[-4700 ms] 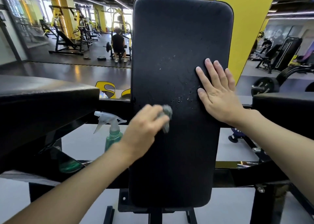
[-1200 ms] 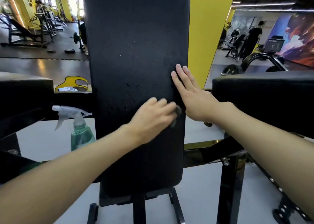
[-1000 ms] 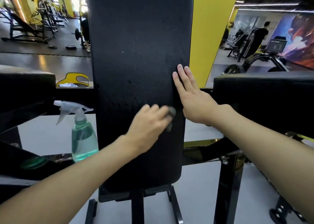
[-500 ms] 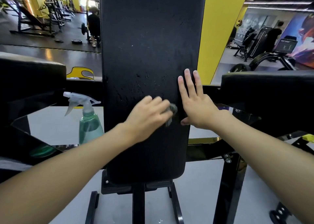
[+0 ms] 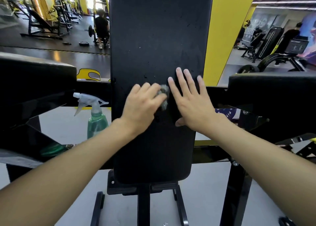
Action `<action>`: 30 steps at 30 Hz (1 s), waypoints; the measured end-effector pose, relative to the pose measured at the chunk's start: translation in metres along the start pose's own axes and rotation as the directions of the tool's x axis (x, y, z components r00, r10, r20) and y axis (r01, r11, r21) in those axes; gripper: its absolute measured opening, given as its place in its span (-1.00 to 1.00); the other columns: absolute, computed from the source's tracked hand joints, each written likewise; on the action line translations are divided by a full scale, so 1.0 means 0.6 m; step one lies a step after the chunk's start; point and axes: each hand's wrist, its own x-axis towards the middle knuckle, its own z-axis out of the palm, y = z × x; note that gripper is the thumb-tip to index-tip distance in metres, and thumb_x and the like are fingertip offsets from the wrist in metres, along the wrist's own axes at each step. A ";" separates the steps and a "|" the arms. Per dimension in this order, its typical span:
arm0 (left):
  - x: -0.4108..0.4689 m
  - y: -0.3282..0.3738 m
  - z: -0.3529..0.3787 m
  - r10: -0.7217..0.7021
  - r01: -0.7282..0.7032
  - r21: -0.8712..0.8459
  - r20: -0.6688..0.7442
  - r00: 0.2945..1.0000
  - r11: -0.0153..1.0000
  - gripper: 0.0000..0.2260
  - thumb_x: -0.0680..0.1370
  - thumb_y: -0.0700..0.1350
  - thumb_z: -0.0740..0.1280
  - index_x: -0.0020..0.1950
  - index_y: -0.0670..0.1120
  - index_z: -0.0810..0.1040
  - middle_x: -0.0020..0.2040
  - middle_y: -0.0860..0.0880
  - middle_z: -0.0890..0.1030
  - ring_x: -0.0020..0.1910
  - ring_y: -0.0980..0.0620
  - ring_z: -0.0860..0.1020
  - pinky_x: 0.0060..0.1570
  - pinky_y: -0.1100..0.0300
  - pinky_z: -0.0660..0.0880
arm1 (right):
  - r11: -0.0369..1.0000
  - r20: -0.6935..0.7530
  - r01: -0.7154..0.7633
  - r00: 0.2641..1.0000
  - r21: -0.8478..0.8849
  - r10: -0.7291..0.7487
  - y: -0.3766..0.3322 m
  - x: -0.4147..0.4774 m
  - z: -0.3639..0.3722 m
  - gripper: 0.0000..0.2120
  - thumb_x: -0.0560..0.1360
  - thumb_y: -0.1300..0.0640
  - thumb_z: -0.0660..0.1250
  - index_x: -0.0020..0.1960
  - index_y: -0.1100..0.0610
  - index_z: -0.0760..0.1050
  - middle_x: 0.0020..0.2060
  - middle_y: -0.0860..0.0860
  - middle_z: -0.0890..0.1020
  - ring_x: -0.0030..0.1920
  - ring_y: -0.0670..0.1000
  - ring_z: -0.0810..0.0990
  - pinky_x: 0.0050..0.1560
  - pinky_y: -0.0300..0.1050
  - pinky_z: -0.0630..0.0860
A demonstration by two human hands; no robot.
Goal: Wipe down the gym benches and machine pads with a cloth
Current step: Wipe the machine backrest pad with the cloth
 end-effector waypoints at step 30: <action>-0.055 -0.050 -0.019 0.082 -0.085 0.055 0.062 0.995 0.995 -0.69 0.45 -0.33 0.25 0.03 -0.01 0.66 0.01 -0.05 0.59 -0.12 -0.12 0.51 -0.17 0.00 0.29 | 0.998 -0.041 0.023 0.999 0.059 -0.021 -0.051 0.009 0.018 0.44 0.03 -0.29 0.62 0.61 0.09 -0.18 0.57 0.23 -0.16 0.56 0.29 -0.18 0.48 0.38 -0.05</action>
